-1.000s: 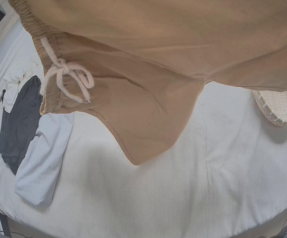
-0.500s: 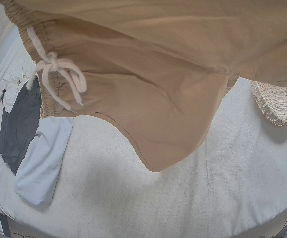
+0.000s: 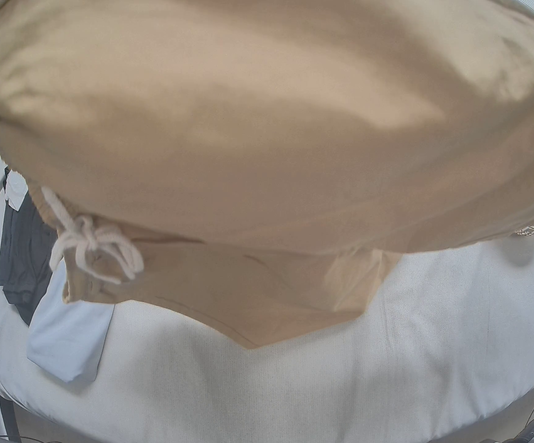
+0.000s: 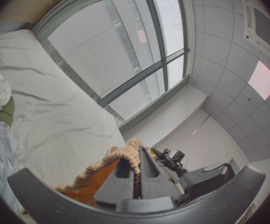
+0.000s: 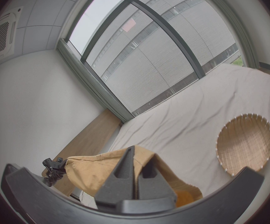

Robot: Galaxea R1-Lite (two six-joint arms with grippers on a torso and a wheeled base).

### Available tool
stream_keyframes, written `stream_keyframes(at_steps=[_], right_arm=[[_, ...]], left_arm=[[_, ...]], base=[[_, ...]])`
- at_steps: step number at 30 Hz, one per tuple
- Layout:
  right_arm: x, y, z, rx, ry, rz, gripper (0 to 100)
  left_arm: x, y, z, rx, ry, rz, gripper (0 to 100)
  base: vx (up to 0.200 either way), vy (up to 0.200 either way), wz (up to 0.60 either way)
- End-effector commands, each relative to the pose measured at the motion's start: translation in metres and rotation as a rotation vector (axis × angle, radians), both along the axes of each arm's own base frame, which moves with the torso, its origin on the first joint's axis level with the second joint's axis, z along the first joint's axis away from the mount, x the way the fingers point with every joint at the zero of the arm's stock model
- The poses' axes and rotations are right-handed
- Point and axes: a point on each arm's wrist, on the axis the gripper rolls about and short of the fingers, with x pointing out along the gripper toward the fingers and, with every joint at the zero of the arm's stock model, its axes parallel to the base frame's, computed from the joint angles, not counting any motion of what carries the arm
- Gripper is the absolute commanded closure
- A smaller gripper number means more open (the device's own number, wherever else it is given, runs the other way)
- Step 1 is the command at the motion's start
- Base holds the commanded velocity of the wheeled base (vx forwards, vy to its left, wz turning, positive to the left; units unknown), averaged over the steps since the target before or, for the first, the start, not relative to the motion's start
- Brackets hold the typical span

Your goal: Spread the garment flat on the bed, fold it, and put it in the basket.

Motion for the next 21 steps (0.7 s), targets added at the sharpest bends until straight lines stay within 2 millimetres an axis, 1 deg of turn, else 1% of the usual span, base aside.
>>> stream_keyframes(at_steps=[1, 2, 3, 6, 8, 9, 12, 13, 14, 15, 17, 18, 19, 20, 21], right_arm=[[0.022, 0.003, -0.035, -0.008, 0.081, -0.003, 100], [0.027, 0.004, -0.036, -0.009, 0.086, -0.003, 100], [0.028, 0.004, -0.036, -0.008, 0.088, -0.002, 100], [0.049, 0.007, -0.037, -0.008, 0.094, -0.004, 100], [0.052, 0.008, -0.038, -0.008, 0.094, -0.004, 100], [0.063, 0.009, -0.040, -0.010, 0.105, -0.005, 100], [0.080, 0.012, -0.041, -0.010, 0.115, -0.006, 100], [0.081, 0.012, -0.041, -0.010, 0.115, -0.006, 100], [0.091, 0.013, -0.043, -0.011, 0.119, -0.010, 100], [0.092, 0.013, -0.043, -0.010, 0.120, -0.008, 100], [0.106, 0.012, -0.042, -0.009, 0.120, -0.025, 100], [0.106, 0.012, -0.042, -0.009, 0.120, -0.026, 100], [0.114, 0.012, -0.043, -0.010, 0.127, -0.034, 100], [0.119, 0.011, -0.043, -0.010, 0.133, -0.040, 100], [0.119, 0.011, -0.043, -0.010, 0.133, -0.040, 100]], left_arm=[[0.000, 0.009, -0.020, 0.044, 0.070, 0.063, 100], [0.007, 0.007, -0.022, 0.051, 0.083, 0.080, 100], [0.009, 0.006, -0.022, 0.052, 0.086, 0.083, 100], [0.039, 0.001, -0.025, 0.061, 0.108, 0.143, 100], [0.043, 0.000, -0.025, 0.060, 0.105, 0.146, 100], [0.056, -0.004, -0.026, 0.053, 0.091, 0.149, 100], [0.078, -0.010, -0.026, 0.044, 0.073, 0.162, 100], [0.080, -0.011, -0.026, 0.044, 0.073, 0.163, 100], [0.092, -0.013, -0.024, 0.039, 0.065, 0.174, 100], [0.093, -0.013, -0.023, 0.038, 0.062, 0.175, 100], [0.110, -0.017, -0.019, 0.035, 0.056, 0.188, 100], [0.111, -0.017, -0.019, 0.035, 0.056, 0.189, 100], [0.120, -0.019, -0.019, 0.038, 0.063, 0.192, 100], [0.125, -0.021, -0.020, 0.040, 0.067, 0.192, 100], [0.125, -0.021, -0.020, 0.040, 0.067, 0.192, 100]], base=[[0.000, 0.000, 0.00], [0.000, 0.000, 0.00], [0.000, 0.000, 0.00], [0.000, 0.000, 0.00], [0.000, 0.000, 0.00], [0.000, 0.000, 0.00], [0.000, 0.000, 0.00], [0.000, 0.000, 0.00], [0.000, 0.000, 0.00], [0.000, 0.000, 0.00], [0.000, 0.000, 0.00], [0.000, 0.000, 0.00], [0.000, 0.000, 0.00], [0.000, 0.000, 0.00], [0.000, 0.000, 0.00]])
